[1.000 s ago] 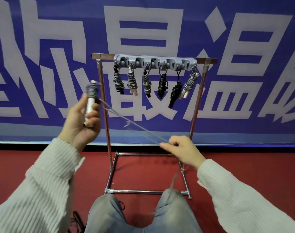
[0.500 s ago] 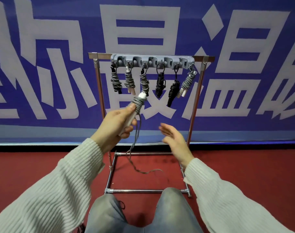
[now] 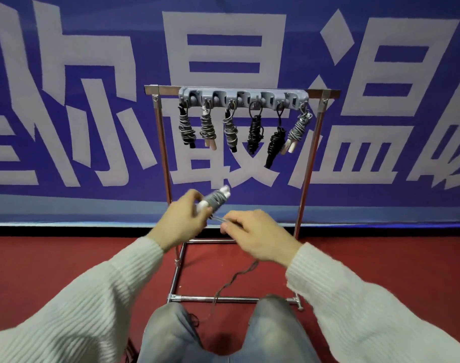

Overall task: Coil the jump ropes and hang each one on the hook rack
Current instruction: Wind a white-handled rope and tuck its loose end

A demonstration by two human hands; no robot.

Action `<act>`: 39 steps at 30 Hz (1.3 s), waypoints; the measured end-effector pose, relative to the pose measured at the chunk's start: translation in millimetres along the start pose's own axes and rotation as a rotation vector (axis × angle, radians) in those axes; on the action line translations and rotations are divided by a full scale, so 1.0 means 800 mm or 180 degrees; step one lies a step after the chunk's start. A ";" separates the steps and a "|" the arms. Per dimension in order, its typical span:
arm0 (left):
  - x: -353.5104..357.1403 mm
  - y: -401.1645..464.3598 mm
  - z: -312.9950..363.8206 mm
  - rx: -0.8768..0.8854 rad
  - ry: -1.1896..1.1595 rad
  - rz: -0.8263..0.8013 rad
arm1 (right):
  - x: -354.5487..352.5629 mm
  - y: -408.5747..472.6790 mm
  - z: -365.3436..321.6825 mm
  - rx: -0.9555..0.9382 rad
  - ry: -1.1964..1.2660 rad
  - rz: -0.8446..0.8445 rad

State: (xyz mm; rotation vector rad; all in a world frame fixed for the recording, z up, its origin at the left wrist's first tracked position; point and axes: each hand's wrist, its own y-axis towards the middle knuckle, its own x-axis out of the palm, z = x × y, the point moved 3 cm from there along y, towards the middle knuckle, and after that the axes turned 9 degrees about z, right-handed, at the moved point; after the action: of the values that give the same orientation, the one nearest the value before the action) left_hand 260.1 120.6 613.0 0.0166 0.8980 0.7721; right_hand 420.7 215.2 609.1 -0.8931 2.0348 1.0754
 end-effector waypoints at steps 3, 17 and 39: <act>0.021 -0.016 0.015 0.0805 0.0743 -0.0587 | -0.033 0.016 0.002 -0.0237 -0.0301 -0.0314; 0.012 -0.069 0.034 -0.0026 -0.1949 -0.0790 | 0.042 -0.051 0.036 0.1567 0.3032 -0.0587; 0.010 -0.107 0.039 0.1665 -0.0558 -0.1222 | 0.001 -0.018 0.048 0.0788 0.2632 -0.1205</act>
State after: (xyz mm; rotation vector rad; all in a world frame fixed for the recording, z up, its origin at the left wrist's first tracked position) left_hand 336.1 71.7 599.6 0.3574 0.8796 0.1623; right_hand 441.3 242.0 585.6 -1.6867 2.3990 0.2288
